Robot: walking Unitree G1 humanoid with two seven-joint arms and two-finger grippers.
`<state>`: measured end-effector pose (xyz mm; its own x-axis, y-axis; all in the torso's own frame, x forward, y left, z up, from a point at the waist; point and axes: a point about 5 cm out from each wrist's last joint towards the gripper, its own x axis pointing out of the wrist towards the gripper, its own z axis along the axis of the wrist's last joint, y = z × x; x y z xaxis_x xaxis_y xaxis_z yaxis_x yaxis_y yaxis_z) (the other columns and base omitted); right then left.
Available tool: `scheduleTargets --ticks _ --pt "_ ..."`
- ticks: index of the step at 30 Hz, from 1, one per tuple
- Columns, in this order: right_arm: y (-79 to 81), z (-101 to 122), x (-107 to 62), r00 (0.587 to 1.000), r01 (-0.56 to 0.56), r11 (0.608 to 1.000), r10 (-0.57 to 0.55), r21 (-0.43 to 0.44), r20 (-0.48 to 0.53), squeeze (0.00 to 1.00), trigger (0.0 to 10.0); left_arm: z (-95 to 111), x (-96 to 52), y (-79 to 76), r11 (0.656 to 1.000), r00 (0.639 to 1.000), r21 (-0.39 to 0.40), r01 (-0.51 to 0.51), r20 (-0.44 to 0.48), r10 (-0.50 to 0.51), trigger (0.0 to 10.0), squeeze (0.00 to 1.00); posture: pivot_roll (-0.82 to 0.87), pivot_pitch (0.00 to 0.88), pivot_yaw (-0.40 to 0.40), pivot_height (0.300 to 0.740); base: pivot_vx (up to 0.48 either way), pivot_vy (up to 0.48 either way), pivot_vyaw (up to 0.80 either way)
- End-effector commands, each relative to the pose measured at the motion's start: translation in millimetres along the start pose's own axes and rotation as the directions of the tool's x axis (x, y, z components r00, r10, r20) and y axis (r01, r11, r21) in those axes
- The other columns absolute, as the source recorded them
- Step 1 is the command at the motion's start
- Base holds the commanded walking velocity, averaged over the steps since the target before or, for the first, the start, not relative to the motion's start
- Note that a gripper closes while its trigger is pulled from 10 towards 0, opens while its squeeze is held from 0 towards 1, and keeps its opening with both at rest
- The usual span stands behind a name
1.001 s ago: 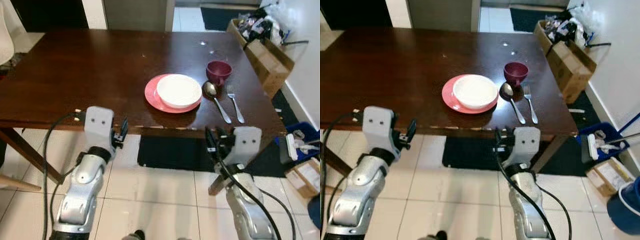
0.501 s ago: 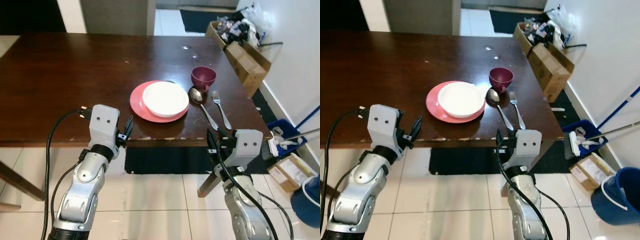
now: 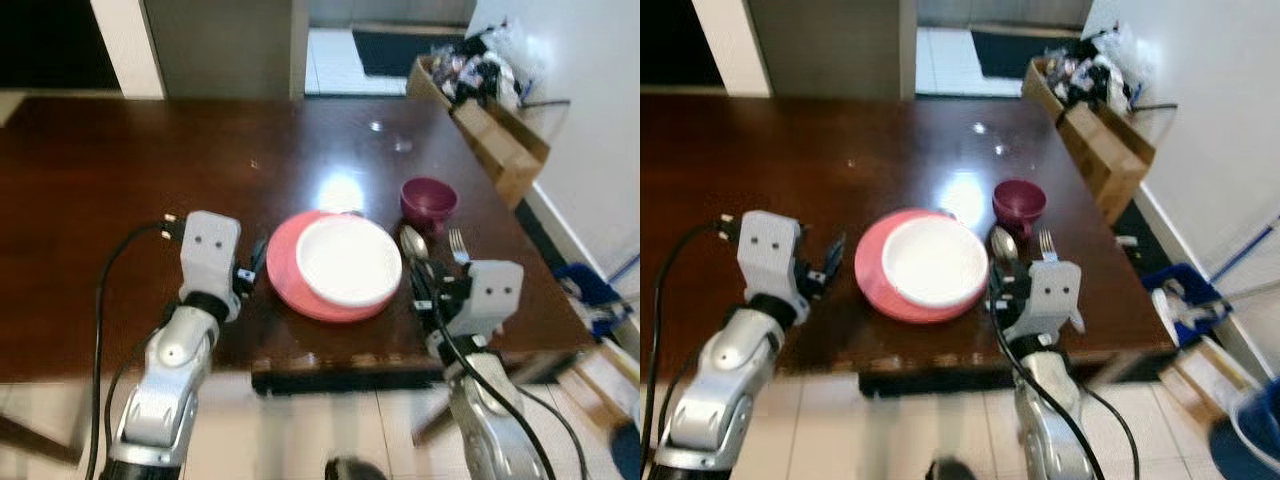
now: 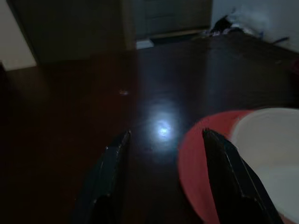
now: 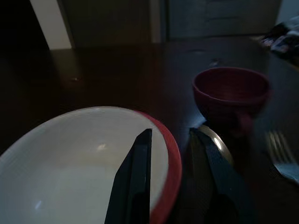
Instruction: Setting the table
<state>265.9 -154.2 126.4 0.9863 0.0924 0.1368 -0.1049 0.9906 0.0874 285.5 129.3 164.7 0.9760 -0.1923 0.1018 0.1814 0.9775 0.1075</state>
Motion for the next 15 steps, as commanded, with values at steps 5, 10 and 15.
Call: scheduleTargets --ticks 5,10,15 --pt "-5.9 4.8 0.4 0.999 0.031 0.999 -0.031 -0.019 0.014 0.00 10.0 2.8 -2.9 -0.2 0.997 0.998 0.027 0.067 0.013 -0.067 10.0 0.00 -0.12 0.000 0.016 0.740 0.000 0.000 0.00" --pt "-19.8 17.5 7.8 0.996 0.076 0.991 -0.072 -0.112 0.043 0.00 10.0 16.5 0.3 -2.1 0.961 0.962 0.051 0.273 0.006 -0.273 10.0 0.00 -0.11 0.000 0.010 0.740 0.000 0.000 0.00" --pt "-35.0 23.6 12.8 0.991 0.133 0.973 -0.130 -0.190 0.031 0.00 10.0 26.0 9.0 -8.3 0.931 0.931 0.016 0.366 0.011 -0.366 10.0 0.00 -0.12 0.000 0.013 0.740 0.000 0.000 0.00"
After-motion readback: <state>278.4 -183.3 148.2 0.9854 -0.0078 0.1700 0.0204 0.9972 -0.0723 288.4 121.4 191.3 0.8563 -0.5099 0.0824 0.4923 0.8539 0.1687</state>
